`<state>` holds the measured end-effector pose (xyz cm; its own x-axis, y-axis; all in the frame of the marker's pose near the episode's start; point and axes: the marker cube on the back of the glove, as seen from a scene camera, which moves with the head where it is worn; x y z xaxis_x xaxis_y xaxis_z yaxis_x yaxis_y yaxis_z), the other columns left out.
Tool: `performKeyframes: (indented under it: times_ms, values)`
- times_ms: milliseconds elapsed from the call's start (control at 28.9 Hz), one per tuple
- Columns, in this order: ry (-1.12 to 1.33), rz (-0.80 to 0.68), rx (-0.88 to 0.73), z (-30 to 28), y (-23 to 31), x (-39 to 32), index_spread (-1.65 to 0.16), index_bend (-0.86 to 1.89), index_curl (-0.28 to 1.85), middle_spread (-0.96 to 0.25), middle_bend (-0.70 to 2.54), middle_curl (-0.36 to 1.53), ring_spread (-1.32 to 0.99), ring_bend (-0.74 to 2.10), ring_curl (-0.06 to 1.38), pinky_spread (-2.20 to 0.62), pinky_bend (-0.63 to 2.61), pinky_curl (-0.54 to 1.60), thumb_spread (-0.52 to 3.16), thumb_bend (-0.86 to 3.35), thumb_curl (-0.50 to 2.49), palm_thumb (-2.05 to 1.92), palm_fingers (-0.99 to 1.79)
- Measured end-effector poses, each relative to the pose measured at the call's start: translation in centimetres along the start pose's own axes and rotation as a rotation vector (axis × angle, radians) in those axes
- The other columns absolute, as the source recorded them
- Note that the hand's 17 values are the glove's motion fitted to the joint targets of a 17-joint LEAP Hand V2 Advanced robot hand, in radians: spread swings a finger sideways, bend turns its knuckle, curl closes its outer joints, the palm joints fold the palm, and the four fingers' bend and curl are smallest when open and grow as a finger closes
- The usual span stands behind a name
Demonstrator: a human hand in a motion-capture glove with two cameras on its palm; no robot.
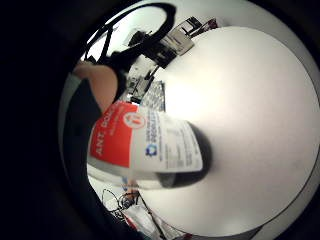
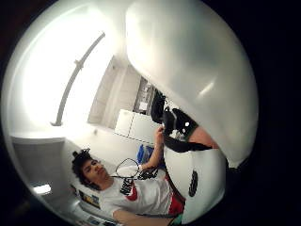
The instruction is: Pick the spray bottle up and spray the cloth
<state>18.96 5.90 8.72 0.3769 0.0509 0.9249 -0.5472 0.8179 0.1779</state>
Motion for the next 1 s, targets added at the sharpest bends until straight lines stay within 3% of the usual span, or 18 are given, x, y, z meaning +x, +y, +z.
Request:
performKeyframes:
  times_ms: [242, 450, 553, 1003]
  values:
    - [0.000, -0.037, 0.077, 0.0, 0.4, -0.2, -0.38, -0.10, 0.01, -0.13, 0.56, 0.46, -0.14, 0.68, 0.42, -0.07, 0.59, 0.40, 0.88, 0.06, 0.41, 0.96, 1.02]
    - [-0.006, -0.041, 0.071, -0.6, 1.0, 0.3, -0.40, 0.01, 0.02, -0.14, 0.63, 0.50, -0.17, 0.67, 0.45, -0.14, 0.63, 0.44, 0.72, 0.05, 0.48, 1.04, 1.02]
    - [0.001, -0.038, 0.065, -1.0, 1.4, 0.7, -0.39, 0.12, 0.07, -0.14, 0.68, 0.51, -0.18, 0.67, 0.46, -0.05, 0.43, 0.40, 0.68, 0.05, 0.51, 1.08, 0.96]
    - [-0.005, -0.025, 0.060, -1.8, 2.6, 0.3, -0.39, 0.06, 0.11, -0.15, 0.62, 0.50, -0.16, 0.66, 0.44, 0.00, 0.38, 0.36, 0.60, -0.02, 0.57, 1.10, 1.04]
